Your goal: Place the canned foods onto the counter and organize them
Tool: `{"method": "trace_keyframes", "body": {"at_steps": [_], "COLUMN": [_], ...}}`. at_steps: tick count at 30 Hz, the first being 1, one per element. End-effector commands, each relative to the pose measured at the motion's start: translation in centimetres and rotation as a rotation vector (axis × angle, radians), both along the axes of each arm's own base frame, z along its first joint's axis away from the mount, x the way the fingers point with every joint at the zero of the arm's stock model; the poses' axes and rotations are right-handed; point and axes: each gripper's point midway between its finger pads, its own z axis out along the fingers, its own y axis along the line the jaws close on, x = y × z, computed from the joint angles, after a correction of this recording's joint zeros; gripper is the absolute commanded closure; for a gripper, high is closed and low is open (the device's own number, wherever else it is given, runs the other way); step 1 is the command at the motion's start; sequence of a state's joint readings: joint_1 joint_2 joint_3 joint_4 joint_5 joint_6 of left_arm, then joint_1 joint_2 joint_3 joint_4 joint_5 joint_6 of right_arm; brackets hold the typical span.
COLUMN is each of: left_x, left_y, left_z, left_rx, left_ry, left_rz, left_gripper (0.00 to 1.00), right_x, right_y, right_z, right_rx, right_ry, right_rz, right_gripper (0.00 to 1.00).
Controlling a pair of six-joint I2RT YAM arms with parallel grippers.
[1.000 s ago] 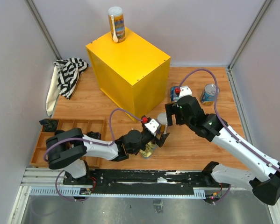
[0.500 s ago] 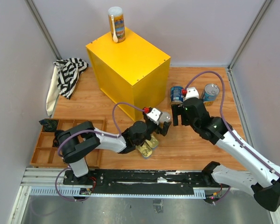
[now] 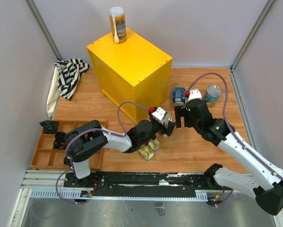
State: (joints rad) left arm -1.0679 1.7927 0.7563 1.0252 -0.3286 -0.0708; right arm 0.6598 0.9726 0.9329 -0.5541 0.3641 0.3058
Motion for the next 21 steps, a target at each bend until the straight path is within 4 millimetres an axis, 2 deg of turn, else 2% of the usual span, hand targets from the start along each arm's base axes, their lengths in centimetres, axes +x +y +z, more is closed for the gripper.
{"method": "trace_keyframes", "body": {"at_steps": [1,3,4,5,7,10,14,21], "left_x": [0.3,0.2,0.1,-0.1,-0.4,-1.0,-2.1,-3.6], "left_y": [-1.3,-1.8,-2.0,-2.1,-2.3,-2.2,-2.2,-1.6], "left_z": [1.0,0.7,0.6,0.7,1.3,3.0,5.4,10.8], "left_rx": [-0.049,-0.044,-0.042,-0.042,-0.050,-0.063,-0.067,-0.055], "left_ry": [-0.003,0.004,0.005,0.005,0.001,-0.012,-0.038,-0.112], "left_rz": [-0.036,-0.062,-0.072,-0.085,-0.106,-0.133,-0.185,-0.246], "left_gripper": [0.11,0.18,0.26,0.37,0.66,0.86,0.99,1.00], "right_x": [-0.3,-0.5,-0.6,-0.7,-0.8,-1.0,-1.0,-0.8], "right_y": [-0.6,-0.7,-0.8,-0.9,-1.0,-1.2,-1.6,-3.0], "right_z": [0.1,0.2,0.2,0.3,0.4,0.3,-0.4,-0.7], "right_rx": [0.015,0.020,0.025,0.029,0.033,0.040,0.031,0.009], "right_ry": [-0.008,-0.010,-0.010,-0.012,-0.015,-0.017,-0.009,-0.046], "right_rz": [-0.012,-0.017,-0.019,-0.022,-0.027,-0.038,-0.069,-0.137], "right_gripper": [0.09,0.09,0.09,0.09,0.09,0.09,0.07,0.07]}}
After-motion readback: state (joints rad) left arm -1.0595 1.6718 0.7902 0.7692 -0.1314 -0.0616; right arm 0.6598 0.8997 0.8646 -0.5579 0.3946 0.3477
